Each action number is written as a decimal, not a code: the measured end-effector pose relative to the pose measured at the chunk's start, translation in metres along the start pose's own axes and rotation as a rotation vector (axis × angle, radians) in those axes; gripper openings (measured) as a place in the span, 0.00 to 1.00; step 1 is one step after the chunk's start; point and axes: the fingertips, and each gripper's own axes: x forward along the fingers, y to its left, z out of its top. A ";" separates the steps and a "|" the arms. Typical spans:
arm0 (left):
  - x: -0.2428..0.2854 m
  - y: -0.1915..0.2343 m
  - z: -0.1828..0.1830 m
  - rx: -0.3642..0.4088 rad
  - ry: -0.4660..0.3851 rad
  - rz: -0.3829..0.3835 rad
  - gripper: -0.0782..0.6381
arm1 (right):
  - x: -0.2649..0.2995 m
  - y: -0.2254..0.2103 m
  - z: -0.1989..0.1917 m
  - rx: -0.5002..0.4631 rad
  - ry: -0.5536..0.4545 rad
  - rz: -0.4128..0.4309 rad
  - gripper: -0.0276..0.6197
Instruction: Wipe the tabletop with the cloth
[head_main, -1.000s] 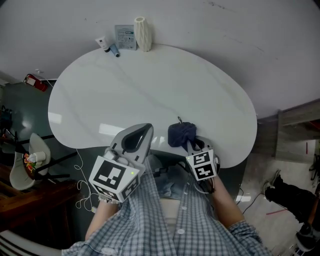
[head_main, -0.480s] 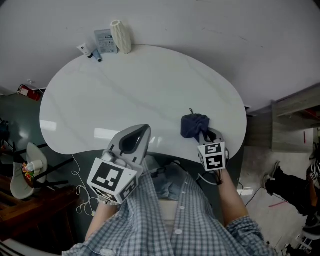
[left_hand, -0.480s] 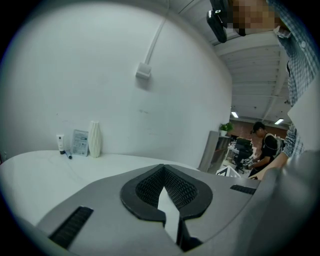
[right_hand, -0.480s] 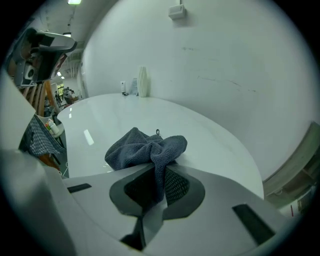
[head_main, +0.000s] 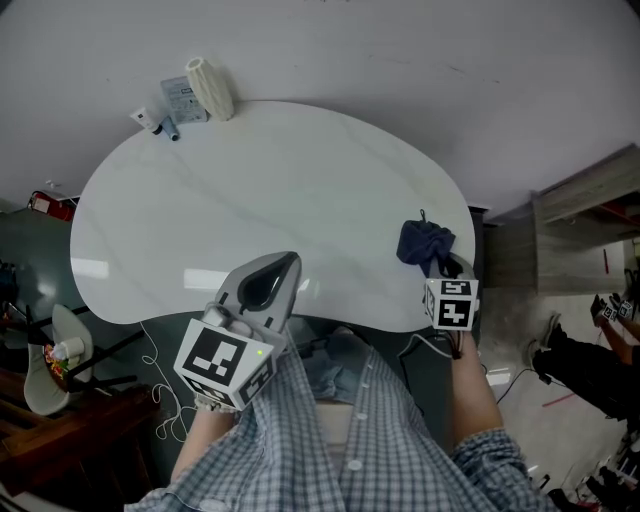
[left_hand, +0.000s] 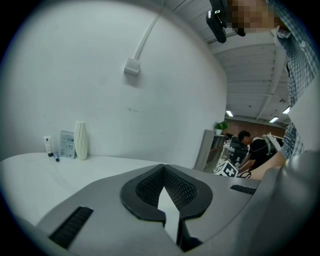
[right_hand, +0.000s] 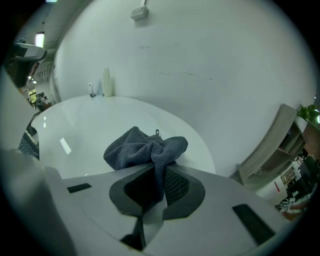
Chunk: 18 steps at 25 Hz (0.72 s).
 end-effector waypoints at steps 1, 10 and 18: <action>0.002 -0.002 0.001 0.004 0.001 -0.004 0.12 | -0.001 -0.010 -0.003 0.013 0.004 -0.016 0.08; 0.018 -0.020 0.003 0.004 0.002 -0.021 0.12 | -0.013 -0.073 -0.032 0.127 0.031 -0.130 0.08; 0.024 -0.033 0.004 0.027 -0.002 -0.037 0.12 | -0.013 -0.081 -0.034 0.126 0.035 -0.140 0.08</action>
